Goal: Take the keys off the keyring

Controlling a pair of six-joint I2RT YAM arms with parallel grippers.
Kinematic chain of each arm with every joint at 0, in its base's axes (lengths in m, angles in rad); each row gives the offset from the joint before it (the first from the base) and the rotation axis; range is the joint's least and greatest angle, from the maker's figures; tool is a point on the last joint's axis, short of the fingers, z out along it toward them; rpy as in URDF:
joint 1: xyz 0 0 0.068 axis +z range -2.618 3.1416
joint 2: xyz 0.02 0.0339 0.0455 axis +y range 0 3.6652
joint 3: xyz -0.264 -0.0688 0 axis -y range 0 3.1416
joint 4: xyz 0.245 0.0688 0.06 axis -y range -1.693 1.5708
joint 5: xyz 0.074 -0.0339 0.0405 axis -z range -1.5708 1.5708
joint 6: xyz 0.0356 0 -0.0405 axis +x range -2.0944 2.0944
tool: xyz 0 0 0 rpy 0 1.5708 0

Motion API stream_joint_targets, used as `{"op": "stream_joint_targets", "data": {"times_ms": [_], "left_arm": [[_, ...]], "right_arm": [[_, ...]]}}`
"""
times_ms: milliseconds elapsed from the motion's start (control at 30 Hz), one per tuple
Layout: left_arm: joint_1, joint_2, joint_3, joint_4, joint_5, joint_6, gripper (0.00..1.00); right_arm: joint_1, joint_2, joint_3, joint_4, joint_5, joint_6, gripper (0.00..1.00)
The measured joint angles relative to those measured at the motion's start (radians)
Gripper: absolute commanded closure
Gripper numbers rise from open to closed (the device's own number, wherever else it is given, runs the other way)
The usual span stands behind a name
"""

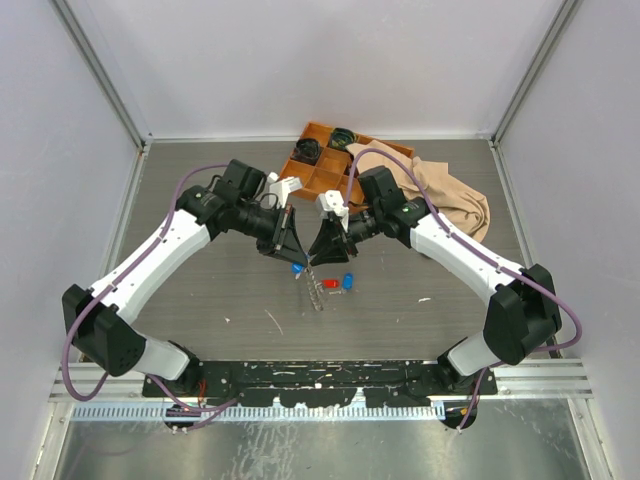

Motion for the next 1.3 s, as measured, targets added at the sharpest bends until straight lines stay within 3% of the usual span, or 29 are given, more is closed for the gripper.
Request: {"op": "stream_joint_targets", "data": {"times_ms": [400, 600, 833, 967, 1300], "left_arm": [[0.0, 0.011, 0.005, -0.003, 0.0, 0.002, 1.0], [-0.001, 0.011, 0.005, -0.003, 0.0, 0.005, 1.0], [-0.001, 0.005, -0.001, 0.008, -0.009, 0.0, 1.0], [-0.001, -0.057, -0.081, 0.109, -0.024, -0.04, 1.0], [-0.001, -0.227, -0.29, 0.42, -0.099, -0.251, 1.0]], "right_arm": [[0.0, 0.0, 0.003, -0.001, 0.0, 0.003, 0.8], [0.0, 0.0, 0.007, -0.005, 0.002, -0.003, 0.99], [-0.004, 0.0, 0.012, -0.016, 0.007, -0.004, 0.99], [-0.012, -0.001, 0.01, 0.005, 0.012, 0.031, 0.99], [-0.047, -0.09, -0.106, 0.294, 0.028, 0.334, 0.99]]}}
